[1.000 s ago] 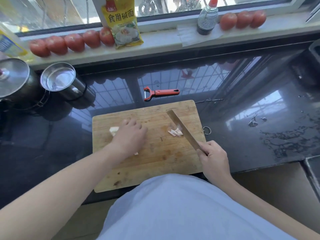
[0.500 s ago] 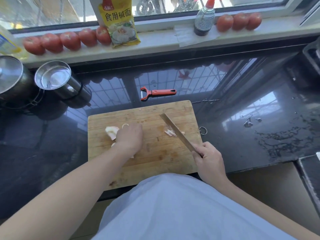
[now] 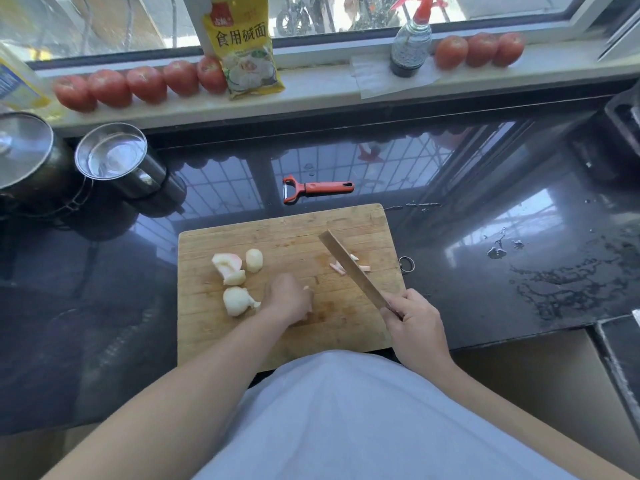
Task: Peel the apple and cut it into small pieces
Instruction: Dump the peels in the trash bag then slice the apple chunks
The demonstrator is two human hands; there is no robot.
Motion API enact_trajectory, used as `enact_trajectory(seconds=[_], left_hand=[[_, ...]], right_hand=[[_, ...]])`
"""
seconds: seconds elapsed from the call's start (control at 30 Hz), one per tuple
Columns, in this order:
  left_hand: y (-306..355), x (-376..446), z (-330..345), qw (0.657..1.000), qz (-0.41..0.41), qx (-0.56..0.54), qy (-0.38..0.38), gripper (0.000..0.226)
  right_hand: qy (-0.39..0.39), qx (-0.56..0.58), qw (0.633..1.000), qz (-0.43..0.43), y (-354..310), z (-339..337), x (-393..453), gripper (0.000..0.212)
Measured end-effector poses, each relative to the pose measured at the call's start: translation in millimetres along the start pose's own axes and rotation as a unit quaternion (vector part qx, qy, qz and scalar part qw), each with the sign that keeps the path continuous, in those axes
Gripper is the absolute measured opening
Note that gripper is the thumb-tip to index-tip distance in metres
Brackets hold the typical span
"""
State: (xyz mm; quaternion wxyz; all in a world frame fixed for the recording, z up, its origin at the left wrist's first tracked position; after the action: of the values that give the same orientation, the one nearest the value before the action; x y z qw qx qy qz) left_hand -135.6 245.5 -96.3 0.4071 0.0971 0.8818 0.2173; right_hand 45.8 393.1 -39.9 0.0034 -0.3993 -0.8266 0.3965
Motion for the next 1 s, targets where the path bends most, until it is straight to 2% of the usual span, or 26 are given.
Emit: enact_trajectory(seconds=[0.1, 0.2, 0.3, 0.37, 0.63, 0.67, 0.77, 0.83, 0.93, 1.0], left_hand=[[-12, -13, 15, 0.991, -0.054, -0.118, -0.014, 0.032], [-13, -22, 23, 0.969, -0.087, -0.232, 0.004, 0.022], [-19, -28, 25, 0.962, -0.107, -0.251, 0.003, 0.02], [-23, -34, 29, 0.953, -0.13, -0.274, -0.024, 0.02], [-9, -46, 34, 0.929, -0.156, -0.329, -0.072, 0.027], [-7, -47, 35, 0.922, -0.162, -0.341, -0.084, 0.028], [-2, -47, 38, 0.907, -0.169, -0.374, -0.097, 0.031], [-1, -48, 38, 0.905, -0.166, -0.38, -0.094, 0.035], [-3, -47, 34, 0.915, -0.165, -0.354, -0.101, 0.034], [-2, -48, 30, 0.926, -0.173, -0.323, -0.096, 0.032]], right_hand=[[-0.05, -0.042, 0.998, 0.017, 1, 6, -1, 0.017], [-0.092, -0.094, 0.991, -0.003, -2, 15, -4, 0.023], [-0.12, -0.137, 0.983, -0.035, -7, 18, -5, 0.015], [-0.125, -0.161, 0.977, -0.056, -13, 18, -3, 0.015], [-0.195, -0.31, 0.923, -0.119, -26, 27, -12, 0.01], [-0.197, -0.321, 0.918, -0.127, -30, 25, -14, 0.012], [-0.192, -0.354, 0.904, -0.146, -40, 18, -18, 0.058], [-0.19, -0.368, 0.897, -0.157, -40, 19, -18, 0.071], [-0.182, -0.361, 0.898, -0.174, -34, 21, -16, 0.077], [-0.165, -0.356, 0.899, -0.196, -31, 24, -15, 0.062]])
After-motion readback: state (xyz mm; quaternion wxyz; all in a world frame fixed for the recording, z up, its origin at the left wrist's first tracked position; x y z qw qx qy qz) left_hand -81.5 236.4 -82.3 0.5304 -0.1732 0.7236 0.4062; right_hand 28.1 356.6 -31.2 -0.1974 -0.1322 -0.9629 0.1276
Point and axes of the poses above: each hand's wrist, its own x-axis towards the middle knuckle, its own z-axis out of the palm, y = z × x, the point moved 4 cm from there along x, towards the middle knuckle, and after that the axes turned 4 degrees about z, right-handed, at the moved point
